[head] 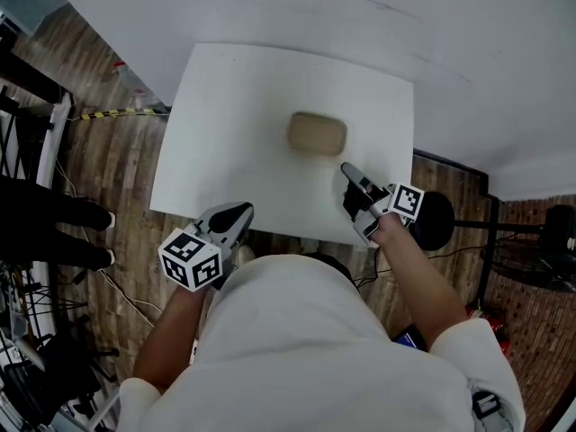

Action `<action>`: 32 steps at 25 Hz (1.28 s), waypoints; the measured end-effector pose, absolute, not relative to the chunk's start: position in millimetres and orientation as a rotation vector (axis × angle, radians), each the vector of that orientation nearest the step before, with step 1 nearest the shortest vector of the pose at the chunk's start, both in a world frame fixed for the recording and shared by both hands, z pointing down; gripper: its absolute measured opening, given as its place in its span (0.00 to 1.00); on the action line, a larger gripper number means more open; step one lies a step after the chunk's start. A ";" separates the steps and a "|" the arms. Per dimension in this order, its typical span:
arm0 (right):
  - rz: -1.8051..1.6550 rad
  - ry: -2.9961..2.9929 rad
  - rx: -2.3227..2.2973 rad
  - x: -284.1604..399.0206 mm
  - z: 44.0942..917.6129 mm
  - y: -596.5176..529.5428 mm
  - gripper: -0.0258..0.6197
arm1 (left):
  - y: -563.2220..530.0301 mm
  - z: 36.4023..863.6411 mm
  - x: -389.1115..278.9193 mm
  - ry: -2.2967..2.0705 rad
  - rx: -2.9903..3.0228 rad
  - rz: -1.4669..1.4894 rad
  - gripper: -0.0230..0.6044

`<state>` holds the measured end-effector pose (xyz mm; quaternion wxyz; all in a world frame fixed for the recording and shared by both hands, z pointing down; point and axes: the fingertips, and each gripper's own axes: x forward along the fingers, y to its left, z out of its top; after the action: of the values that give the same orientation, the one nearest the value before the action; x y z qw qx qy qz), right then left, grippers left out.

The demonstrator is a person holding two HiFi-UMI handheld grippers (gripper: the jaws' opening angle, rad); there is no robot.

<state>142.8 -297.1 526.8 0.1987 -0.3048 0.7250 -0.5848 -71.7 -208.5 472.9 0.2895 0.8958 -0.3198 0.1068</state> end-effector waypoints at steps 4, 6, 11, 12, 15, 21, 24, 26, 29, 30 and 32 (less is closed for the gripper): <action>-1.623 2.050 -0.811 121.4 508.4 -275.3 0.11 | -202.8 463.2 -96.8 -0.880 2.374 0.205 0.07; -1.627 2.056 -0.794 110.8 502.5 -263.4 0.11 | -199.9 460.1 -109.1 -0.891 2.377 0.187 0.07; -1.646 2.045 -0.775 86.0 496.6 -233.4 0.11 | -193.0 458.6 -141.7 -0.916 2.382 0.166 0.07; -1.648 2.044 -0.774 80.8 495.9 -227.7 0.11 | -191.8 458.9 -148.8 -0.919 2.381 0.162 0.07; -1.657 2.046 -0.771 64.1 494.8 -209.6 0.11 | -187.0 462.5 -169.3 -0.918 2.373 0.158 0.07; -1.654 2.037 -0.751 36.5 485.9 -169.8 0.11 | -177.7 470.0 -193.6 -0.880 2.385 0.159 0.07; -1.647 2.030 -0.751 28.8 480.5 -150.5 0.11 | -174.8 471.7 -198.3 -0.858 2.392 0.159 0.07; -1.640 2.024 -0.757 24.4 477.5 -140.5 0.11 | -173.7 471.5 -200.3 -0.841 2.399 0.158 0.07; -1.631 2.022 -0.777 21.2 477.2 -130.6 0.11 | -172.1 471.9 -199.1 -0.813 2.410 0.159 0.07; -1.627 2.022 -0.785 21.1 477.7 -127.6 0.11 | -170.8 472.4 -198.1 -0.804 2.412 0.159 0.07; -1.620 2.018 -0.798 20.9 477.8 -121.1 0.11 | -166.3 473.9 -197.2 -0.788 2.414 0.159 0.07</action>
<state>20.9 -121.1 477.8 0.2152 -0.2877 0.7279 -0.5841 -197.2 -166.3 473.9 0.2941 0.9069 -0.2959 0.0597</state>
